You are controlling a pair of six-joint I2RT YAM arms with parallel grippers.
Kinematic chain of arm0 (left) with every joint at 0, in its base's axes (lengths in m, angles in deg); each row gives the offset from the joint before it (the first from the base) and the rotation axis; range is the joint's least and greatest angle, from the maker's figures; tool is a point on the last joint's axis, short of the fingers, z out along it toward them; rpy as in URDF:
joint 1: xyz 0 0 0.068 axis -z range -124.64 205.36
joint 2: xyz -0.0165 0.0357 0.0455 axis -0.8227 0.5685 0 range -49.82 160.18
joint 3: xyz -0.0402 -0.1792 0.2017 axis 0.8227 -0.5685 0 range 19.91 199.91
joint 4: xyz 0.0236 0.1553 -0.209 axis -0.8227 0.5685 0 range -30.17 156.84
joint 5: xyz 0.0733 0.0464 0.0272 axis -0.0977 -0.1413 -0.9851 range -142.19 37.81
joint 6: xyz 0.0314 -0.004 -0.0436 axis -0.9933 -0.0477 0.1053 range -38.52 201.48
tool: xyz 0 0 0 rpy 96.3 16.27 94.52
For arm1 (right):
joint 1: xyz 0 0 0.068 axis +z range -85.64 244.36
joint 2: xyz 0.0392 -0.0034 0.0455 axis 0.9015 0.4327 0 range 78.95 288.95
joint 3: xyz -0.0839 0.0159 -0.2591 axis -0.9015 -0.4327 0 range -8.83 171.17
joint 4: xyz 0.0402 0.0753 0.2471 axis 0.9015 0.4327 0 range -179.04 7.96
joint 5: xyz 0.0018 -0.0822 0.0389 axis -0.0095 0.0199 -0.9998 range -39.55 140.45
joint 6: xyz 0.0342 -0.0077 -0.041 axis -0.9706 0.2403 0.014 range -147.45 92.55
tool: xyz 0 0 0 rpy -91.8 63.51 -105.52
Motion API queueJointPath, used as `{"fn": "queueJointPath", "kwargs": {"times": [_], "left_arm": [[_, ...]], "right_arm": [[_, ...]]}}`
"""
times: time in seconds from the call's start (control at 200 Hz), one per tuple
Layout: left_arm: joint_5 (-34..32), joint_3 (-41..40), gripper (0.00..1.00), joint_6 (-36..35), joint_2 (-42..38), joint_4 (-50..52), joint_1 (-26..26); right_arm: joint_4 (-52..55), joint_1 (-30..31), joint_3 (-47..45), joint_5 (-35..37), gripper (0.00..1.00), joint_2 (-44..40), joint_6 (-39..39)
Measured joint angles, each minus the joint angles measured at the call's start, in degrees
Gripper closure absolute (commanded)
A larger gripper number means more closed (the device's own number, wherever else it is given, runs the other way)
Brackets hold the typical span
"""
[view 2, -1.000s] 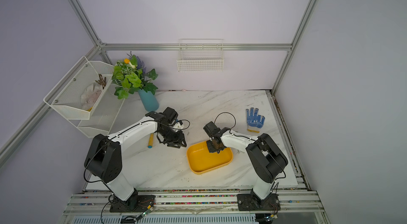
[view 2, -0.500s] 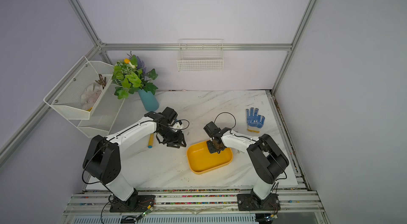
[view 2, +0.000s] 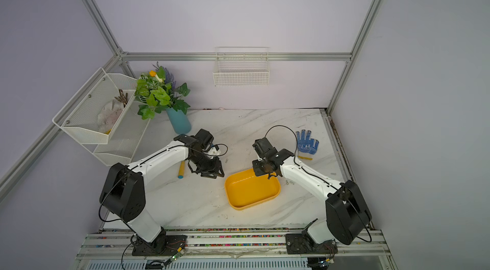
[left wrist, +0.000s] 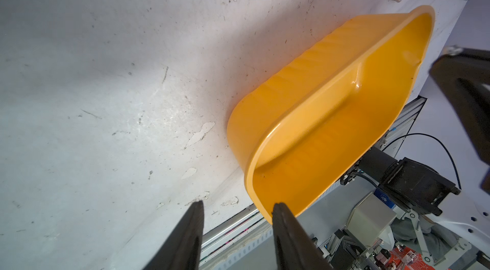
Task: Take out the screws from the storage box
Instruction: Pick up the screw from the storage box, then place the screw at the center of the board.
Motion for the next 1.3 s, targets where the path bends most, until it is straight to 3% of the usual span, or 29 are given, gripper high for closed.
{"fn": "queueJointPath", "kwargs": {"times": [0.295,0.51,0.675,1.3], "left_arm": [[-0.11,0.00,0.53,-0.02,0.00,-0.02,0.00],[-0.11,0.00,0.53,-0.04,0.00,-0.02,0.00],[-0.11,0.00,0.53,-0.07,0.00,-0.04,0.00],[-0.09,0.00,0.53,-0.07,0.00,-0.48,0.00]], "right_arm": [[0.33,-11.30,-2.60,-1.16,1.00,-4.79,0.33],[-0.55,-18.32,-8.17,-1.66,1.00,0.96,0.37],[-2.12,-18.71,-8.98,-1.90,1.00,6.95,0.52],[-8.50,-18.71,-13.16,-2.91,0.97,8.74,0.83]]}}
